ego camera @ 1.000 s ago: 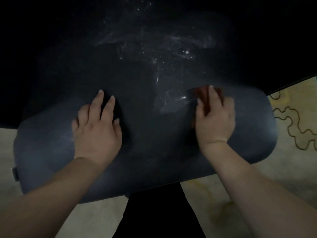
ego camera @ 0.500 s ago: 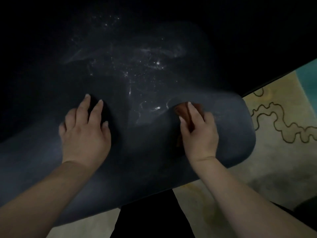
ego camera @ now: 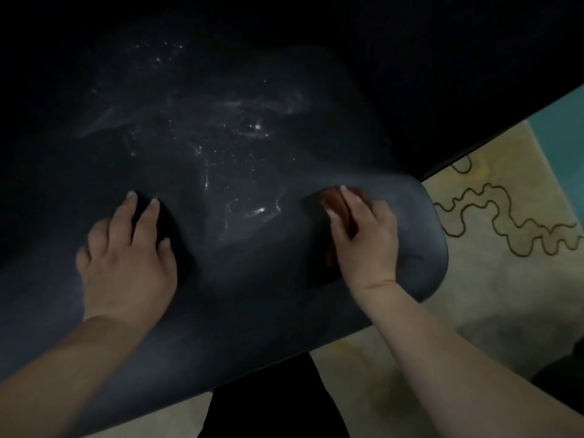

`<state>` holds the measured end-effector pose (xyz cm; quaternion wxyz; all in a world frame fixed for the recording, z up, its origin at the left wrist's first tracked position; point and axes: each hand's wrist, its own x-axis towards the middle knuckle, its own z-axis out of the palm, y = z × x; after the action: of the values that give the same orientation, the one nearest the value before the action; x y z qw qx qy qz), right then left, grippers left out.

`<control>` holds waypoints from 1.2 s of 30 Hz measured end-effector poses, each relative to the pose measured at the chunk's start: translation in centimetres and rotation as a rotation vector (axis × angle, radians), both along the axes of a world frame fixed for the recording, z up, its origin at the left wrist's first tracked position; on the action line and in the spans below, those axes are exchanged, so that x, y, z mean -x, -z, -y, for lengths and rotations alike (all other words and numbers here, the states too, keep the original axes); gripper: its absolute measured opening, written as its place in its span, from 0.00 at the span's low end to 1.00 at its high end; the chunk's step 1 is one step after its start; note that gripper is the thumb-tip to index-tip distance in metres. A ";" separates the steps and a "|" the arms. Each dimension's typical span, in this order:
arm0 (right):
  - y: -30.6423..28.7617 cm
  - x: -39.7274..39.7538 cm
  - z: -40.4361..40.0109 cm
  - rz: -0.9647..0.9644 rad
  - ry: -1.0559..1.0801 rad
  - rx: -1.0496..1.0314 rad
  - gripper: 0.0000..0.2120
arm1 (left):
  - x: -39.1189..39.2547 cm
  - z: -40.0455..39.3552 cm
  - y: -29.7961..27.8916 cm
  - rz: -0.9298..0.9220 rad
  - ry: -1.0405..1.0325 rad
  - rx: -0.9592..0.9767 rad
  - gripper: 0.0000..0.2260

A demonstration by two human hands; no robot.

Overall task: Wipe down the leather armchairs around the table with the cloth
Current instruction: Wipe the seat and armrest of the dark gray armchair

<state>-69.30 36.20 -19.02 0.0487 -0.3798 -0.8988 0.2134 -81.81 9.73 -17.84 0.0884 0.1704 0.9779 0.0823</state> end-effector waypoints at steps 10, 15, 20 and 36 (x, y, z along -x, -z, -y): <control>0.2 -0.3 -1.0 -0.006 0.104 0.091 0.21 | 0.4 -0.8 0.2 0.006 -0.005 0.009 0.26; 0.2 -0.5 -5.4 0.018 0.158 -0.029 0.20 | 0.6 -0.7 0.4 -0.024 0.003 0.019 0.25; -0.3 0.7 -4.1 -0.006 0.234 0.063 0.21 | 0.5 -0.7 0.5 -0.023 -0.016 0.005 0.24; -0.8 4.9 2.3 -0.061 -0.317 0.062 0.22 | 0.5 -0.6 0.0 0.008 -0.022 -0.005 0.24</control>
<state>-74.15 33.92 -18.19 0.0299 -0.2278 -0.9386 0.2573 -82.35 10.31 -17.81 0.0911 0.1594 0.9792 0.0867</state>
